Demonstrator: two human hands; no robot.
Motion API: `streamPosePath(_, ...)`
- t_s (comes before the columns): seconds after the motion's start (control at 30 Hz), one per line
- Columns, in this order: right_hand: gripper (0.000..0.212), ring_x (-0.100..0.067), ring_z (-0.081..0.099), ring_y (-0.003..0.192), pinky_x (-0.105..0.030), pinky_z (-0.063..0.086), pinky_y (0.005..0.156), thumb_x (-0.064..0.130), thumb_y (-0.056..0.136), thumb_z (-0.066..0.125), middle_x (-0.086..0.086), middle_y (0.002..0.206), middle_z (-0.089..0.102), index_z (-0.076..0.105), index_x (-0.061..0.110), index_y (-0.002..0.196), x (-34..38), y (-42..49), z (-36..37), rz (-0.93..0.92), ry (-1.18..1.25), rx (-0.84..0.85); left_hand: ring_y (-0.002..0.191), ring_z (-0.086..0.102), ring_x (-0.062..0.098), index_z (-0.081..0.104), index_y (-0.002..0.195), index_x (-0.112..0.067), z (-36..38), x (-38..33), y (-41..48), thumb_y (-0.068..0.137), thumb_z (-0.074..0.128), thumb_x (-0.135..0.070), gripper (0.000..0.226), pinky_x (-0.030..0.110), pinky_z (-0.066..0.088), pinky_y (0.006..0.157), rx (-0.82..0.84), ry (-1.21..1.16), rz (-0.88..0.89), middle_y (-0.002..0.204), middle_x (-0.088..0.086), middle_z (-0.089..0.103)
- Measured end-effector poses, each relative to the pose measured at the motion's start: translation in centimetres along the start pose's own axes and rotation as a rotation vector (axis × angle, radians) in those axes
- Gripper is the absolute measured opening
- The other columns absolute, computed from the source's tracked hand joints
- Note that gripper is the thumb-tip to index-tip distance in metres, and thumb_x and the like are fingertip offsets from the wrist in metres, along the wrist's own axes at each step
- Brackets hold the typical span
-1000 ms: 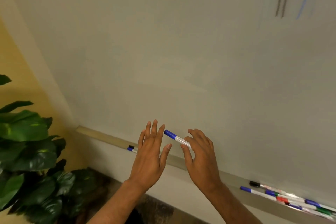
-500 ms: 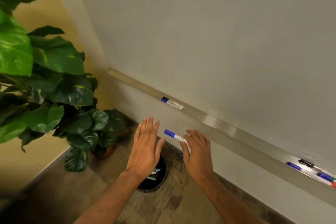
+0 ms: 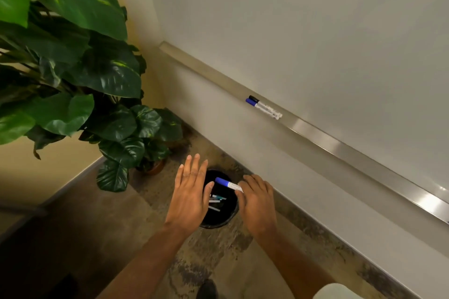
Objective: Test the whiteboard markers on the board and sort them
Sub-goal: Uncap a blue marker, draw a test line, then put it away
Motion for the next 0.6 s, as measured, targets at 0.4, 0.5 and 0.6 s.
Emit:
streamPosePath(0.4, 0.033, -0.028, 0.059, 0.116, -0.04, 0.029, 0.1, 0.029, 0.094, 0.044, -0.006, 0.118, 0.069, 0.073, 0.017, 0.106, 1.7, 2.2, 8.2, -0.045, -0.092, 0.049, 0.158, 0.001, 0.02, 0.026, 0.16, -0.012, 4.8, 5.1, -0.4, 0.11, 0.026, -0.034, 0.055, 0.044, 0.008, 0.127, 0.026, -0.01, -0.042, 0.17, 0.009, 0.015)
streamPosePath(0.5, 0.031, -0.028, 0.059, 0.117, -0.042, 0.035, 0.101, 0.029, 0.093, 0.047, -0.006, 0.119, 0.069, 0.073, 0.017, 0.107, 1.9, 2.9, 10.0, -0.041, -0.108, 0.076, 0.158, 0.004, 0.022, 0.027, 0.159, -0.011, 5.7, 6.1, -0.5, 0.11, 0.024, -0.033, 0.054, 0.044, 0.009, 0.127, 0.025, -0.019, -0.048, 0.169, 0.01, 0.018)
streamPosePath(0.6, 0.029, -0.027, 0.058, 0.119, -0.045, 0.044, 0.101, 0.028, 0.093, 0.049, -0.005, 0.12, 0.068, 0.072, 0.017, 0.109, 2.1, 3.7, 11.5, -0.032, -0.104, 0.105, 0.158, 0.004, 0.022, 0.026, 0.16, -0.012, 6.4, 6.9, -0.7, 0.11, 0.022, -0.034, 0.055, 0.042, 0.007, 0.127, 0.024, -0.037, -0.054, 0.169, 0.01, 0.019)
Point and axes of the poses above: each hand's wrist, its own y-axis towards the middle knuckle, its own z-axis out of the palm, x = y × z, the point moved 3 cm from there along y, towards the middle knuckle
